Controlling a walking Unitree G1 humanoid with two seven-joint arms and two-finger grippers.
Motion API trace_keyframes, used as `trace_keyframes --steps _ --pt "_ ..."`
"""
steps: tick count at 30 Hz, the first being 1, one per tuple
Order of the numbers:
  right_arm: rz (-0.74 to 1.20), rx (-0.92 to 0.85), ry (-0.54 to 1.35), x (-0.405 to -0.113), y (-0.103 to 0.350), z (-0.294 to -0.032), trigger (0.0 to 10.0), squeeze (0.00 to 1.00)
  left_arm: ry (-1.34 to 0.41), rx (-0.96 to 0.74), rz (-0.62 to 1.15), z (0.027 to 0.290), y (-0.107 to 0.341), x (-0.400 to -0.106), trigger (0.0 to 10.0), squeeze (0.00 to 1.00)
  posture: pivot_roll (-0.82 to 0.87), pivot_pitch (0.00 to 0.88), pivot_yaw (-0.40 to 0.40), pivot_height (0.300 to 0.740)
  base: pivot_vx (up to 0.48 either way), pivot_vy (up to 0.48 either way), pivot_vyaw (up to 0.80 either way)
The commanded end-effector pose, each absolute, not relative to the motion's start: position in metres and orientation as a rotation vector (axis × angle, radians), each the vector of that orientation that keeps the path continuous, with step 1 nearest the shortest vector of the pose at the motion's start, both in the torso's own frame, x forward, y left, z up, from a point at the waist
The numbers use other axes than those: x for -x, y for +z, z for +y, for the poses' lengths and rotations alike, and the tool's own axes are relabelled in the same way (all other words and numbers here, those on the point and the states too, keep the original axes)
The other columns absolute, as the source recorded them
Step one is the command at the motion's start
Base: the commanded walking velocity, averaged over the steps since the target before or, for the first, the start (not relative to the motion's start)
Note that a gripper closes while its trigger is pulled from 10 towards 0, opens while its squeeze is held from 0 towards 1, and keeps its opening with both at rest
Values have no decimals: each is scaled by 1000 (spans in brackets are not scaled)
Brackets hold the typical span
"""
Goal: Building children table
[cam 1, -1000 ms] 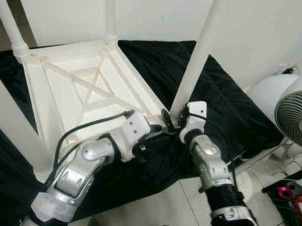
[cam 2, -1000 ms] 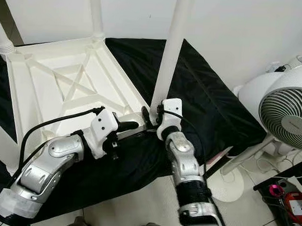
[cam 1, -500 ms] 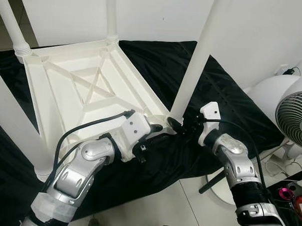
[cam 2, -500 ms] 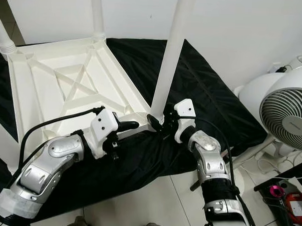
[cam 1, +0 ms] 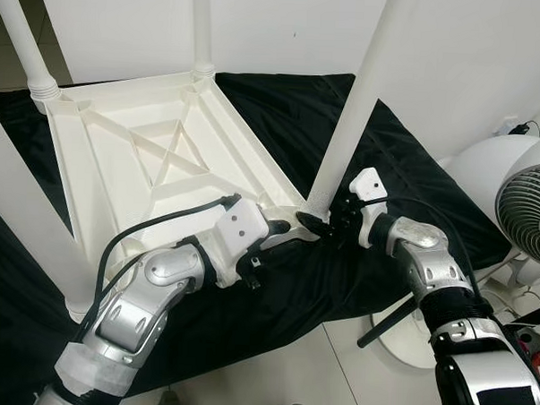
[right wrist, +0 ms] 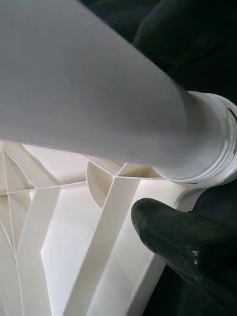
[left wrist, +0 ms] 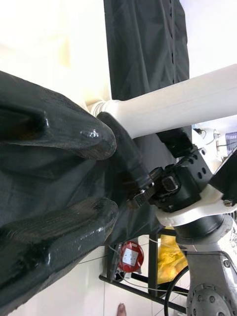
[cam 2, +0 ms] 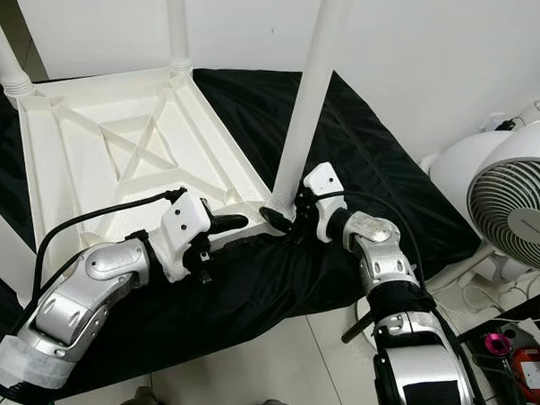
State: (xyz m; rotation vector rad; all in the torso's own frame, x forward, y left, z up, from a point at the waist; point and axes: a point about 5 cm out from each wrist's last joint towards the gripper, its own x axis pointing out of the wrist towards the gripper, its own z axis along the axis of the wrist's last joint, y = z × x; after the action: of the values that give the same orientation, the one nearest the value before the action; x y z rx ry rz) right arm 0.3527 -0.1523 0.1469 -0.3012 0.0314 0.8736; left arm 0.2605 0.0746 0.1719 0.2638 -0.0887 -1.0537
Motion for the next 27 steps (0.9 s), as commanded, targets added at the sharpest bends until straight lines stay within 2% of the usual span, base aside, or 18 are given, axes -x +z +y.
trace_keyframes --steps 1,2,4,5,6,7,17,18,19,20,25,27 --pt "43 323 890 -354 145 -154 10000 0 -1056 -265 -88 75 174 -260 10000 0 -59 36 -33 740 0 0 0" --pt "48 322 897 -354 144 -154 5176 0 -1053 -265 -87 75 174 -260 10000 0 -57 37 -33 740 0 0 0" --pt "50 320 903 -354 142 -154 4824 0 -1052 -266 -87 76 174 -260 10000 0 -56 38 -32 740 0 0 0" --pt "50 319 907 -354 142 -153 3098 0 -1050 -265 -86 76 174 -260 10000 0 -56 39 -31 740 0 0 0" --pt "50 319 907 -354 142 -153 3098 0 -1050 -265 -86 76 174 -260 10000 0 -56 39 -31 740 0 0 0" --pt "47 317 911 -355 142 -153 0 0 -1050 -265 -86 77 174 -260 10000 0 -57 39 -28 740 0 0 0" --pt "45 300 906 -355 139 -153 0 0 -1055 -267 -87 76 175 -261 10000 0 -60 42 -26 740 0 0 0" --pt "37 290 888 -355 138 -153 4078 0 -1056 -267 -87 76 175 -261 10000 0 -60 41 -26 740 0 0 0" --pt "37 290 888 -355 138 -153 4078 0 -1056 -267 -87 76 175 -261 10000 0 -60 41 -26 740 0 0 0" --pt "37 272 881 -354 136 -153 10000 0 -1056 -267 -88 76 175 -261 10000 0 -60 41 -26 740 0 0 0" --pt "60 228 843 -353 130 -146 10000 0 -1057 -265 -86 76 175 -261 10000 0 -64 41 -24 740 0 0 0" --pt "68 205 774 -353 128 -140 10000 0 -1061 -265 -85 76 175 -260 10000 0 -69 41 -23 740 0 0 0"
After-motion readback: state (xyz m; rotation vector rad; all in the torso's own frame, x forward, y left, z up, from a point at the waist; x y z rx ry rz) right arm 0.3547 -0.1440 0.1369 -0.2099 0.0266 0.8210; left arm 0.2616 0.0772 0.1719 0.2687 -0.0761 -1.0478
